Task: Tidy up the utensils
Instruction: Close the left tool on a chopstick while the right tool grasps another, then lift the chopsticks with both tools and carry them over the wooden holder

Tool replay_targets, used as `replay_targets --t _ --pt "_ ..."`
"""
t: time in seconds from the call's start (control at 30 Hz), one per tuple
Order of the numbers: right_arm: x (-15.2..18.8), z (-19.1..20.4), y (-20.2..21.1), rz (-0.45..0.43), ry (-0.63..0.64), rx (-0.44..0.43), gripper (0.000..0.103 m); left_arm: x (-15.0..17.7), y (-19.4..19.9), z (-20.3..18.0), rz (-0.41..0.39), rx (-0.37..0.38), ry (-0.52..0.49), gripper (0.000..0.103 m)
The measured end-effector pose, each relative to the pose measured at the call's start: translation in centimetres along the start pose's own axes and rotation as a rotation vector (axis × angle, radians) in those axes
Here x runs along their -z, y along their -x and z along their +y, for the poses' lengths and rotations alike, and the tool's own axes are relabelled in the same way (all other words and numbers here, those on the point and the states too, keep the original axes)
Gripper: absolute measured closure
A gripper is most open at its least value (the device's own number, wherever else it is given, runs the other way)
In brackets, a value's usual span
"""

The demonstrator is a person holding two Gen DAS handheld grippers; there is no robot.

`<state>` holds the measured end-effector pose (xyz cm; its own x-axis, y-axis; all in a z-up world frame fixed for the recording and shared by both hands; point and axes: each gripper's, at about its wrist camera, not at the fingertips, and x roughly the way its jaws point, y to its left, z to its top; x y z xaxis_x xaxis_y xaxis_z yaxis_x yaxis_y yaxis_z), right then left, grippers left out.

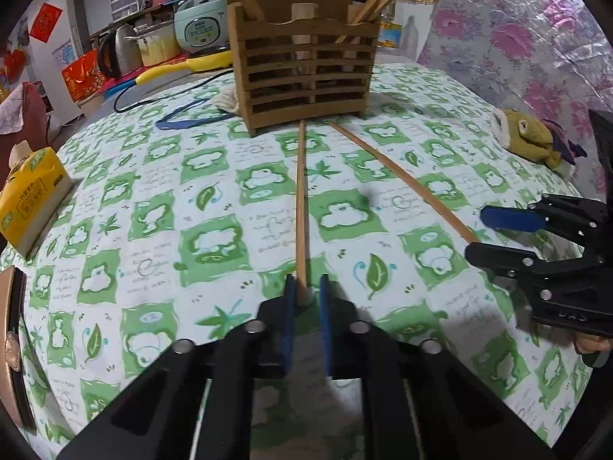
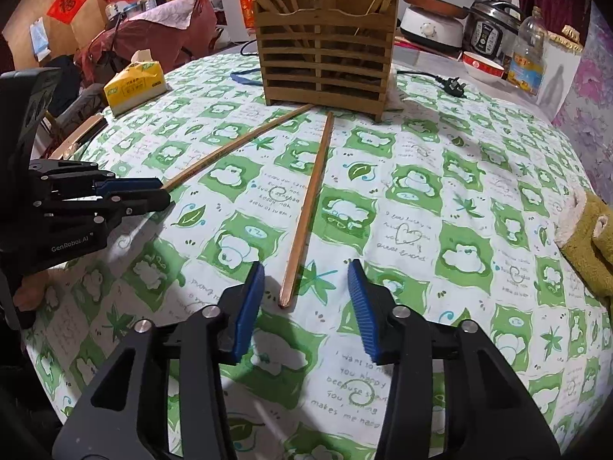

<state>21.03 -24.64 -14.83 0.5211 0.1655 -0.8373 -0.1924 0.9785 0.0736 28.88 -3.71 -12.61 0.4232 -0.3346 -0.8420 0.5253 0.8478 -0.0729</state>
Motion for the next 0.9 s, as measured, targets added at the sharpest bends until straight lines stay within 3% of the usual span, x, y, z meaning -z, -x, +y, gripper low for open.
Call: replay_targets --t 0.37,0.47,0.63,0.9 --pt "0.2 -0.1 -0.1 0.012 -0.004 -0.013 0.07 -0.2 -0.1 0.5 0.001 0.029 0.033 0.092" --pt "0.4 -0.3 0.0 0.012 -0.013 -0.015 0.076 -0.2 -0.1 0.5 0.001 0.028 0.033 0.092" --pt "0.5 -0.5 0.2 0.012 -0.023 -0.039 0.095 -0.2 -0.1 0.5 0.002 0.018 0.04 0.093" --pt "0.6 -1.8 0.3 0.007 -0.093 -0.083 0.097 0.2 0.6 -0.4 -0.021 0.003 0.053 0.097"
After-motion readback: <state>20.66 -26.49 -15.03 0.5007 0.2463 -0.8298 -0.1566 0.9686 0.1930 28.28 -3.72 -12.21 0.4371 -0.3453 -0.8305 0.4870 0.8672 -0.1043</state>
